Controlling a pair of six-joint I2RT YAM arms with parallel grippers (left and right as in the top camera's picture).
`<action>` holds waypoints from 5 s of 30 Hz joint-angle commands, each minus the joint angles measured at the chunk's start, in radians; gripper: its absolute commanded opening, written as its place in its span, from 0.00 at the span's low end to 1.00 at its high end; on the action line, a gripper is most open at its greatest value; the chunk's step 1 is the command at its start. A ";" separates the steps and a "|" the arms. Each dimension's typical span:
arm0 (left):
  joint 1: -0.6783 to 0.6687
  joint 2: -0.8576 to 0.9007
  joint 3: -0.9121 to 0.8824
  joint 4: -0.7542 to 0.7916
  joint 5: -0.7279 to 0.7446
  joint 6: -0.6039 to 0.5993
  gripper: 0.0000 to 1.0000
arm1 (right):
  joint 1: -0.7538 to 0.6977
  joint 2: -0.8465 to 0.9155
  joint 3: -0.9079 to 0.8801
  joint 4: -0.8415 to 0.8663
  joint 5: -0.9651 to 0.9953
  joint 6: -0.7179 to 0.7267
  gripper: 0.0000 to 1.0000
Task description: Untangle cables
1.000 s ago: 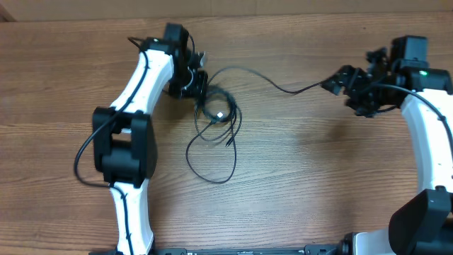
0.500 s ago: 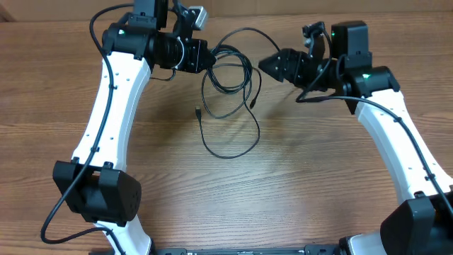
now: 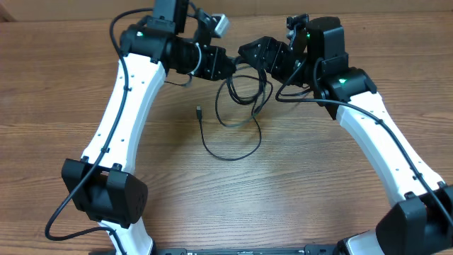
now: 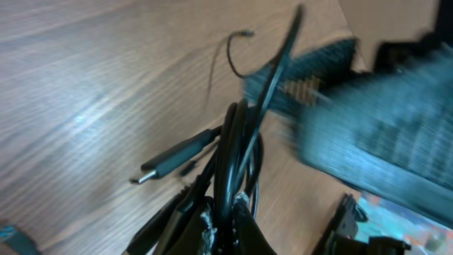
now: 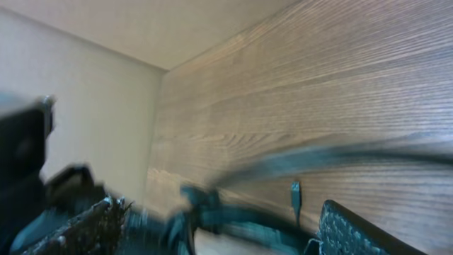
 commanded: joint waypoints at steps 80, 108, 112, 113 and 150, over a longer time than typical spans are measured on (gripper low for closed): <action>0.114 0.000 0.003 0.158 0.068 -0.147 0.04 | -0.026 0.131 0.150 -0.098 -0.155 0.241 0.63; 0.076 0.000 0.003 0.053 -0.192 -0.130 0.04 | 0.036 0.216 0.150 -0.109 0.064 0.062 0.04; 0.076 0.000 0.003 0.027 -0.328 -0.082 0.04 | 0.007 0.189 0.150 -0.185 0.047 -0.066 0.04; 0.076 0.000 0.003 0.017 -0.360 -0.048 0.04 | -0.003 0.175 0.150 -0.212 0.049 -0.108 0.04; -0.024 0.096 0.002 -0.130 -0.406 0.068 0.20 | -0.216 0.049 0.150 -0.757 0.200 -0.418 0.75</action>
